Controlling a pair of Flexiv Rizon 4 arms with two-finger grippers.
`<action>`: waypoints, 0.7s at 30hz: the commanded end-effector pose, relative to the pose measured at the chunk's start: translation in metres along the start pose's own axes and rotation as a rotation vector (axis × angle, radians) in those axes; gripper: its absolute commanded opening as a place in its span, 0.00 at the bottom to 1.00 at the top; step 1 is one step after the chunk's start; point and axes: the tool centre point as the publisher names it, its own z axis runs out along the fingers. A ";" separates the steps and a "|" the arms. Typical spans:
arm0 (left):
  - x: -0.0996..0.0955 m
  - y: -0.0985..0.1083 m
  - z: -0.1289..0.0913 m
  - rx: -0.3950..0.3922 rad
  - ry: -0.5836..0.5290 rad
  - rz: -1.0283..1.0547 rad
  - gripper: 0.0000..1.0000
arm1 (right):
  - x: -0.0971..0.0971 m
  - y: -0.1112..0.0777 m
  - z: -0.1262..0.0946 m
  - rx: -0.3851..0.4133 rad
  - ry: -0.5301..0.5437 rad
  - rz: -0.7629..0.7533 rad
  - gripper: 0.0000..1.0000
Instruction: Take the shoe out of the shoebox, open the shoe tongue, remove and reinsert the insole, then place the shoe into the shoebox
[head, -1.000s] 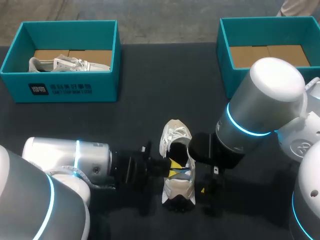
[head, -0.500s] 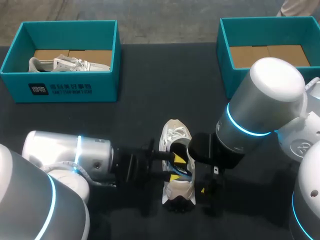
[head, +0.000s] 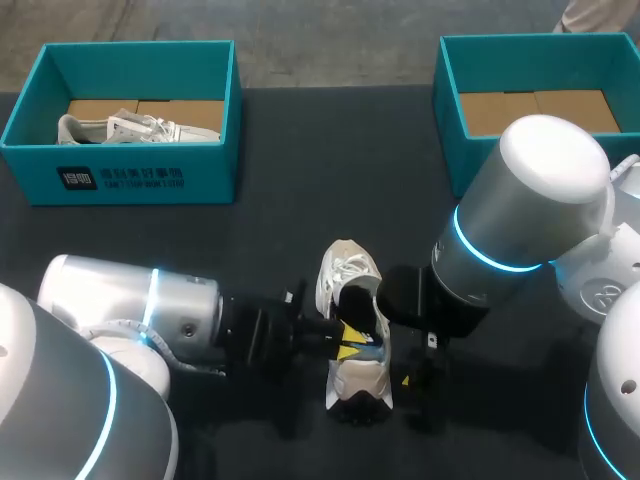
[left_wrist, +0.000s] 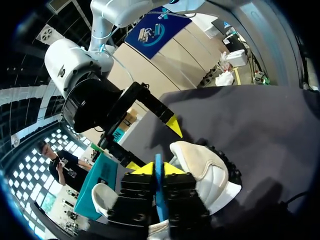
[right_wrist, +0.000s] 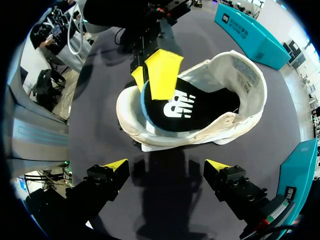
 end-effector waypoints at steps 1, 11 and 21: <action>-0.002 0.005 0.003 -0.023 0.018 0.010 0.00 | 0.001 -0.001 0.001 -0.001 -0.003 0.000 1.00; 0.001 0.023 0.006 -0.051 0.005 -0.019 0.00 | 0.001 -0.001 0.001 -0.001 -0.003 0.000 1.00; -0.002 0.006 -0.002 -0.015 0.015 -0.012 0.42 | 0.001 -0.001 0.001 -0.001 -0.003 0.000 1.00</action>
